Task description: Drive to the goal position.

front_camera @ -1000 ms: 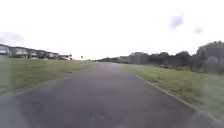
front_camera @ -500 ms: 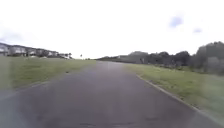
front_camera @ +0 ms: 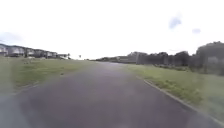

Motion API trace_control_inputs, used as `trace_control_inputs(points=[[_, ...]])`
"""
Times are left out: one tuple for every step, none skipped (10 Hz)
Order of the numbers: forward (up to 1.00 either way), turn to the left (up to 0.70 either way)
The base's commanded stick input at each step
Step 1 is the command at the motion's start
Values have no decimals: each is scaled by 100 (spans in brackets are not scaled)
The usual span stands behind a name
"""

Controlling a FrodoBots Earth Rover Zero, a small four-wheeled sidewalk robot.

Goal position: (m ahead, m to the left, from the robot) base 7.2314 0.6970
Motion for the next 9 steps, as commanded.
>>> trace_control_inputs(points=[[70,0],[70,0],[70,0],[70,0],[70,0],[70,0],[70,0],[70,0],[70,0]])
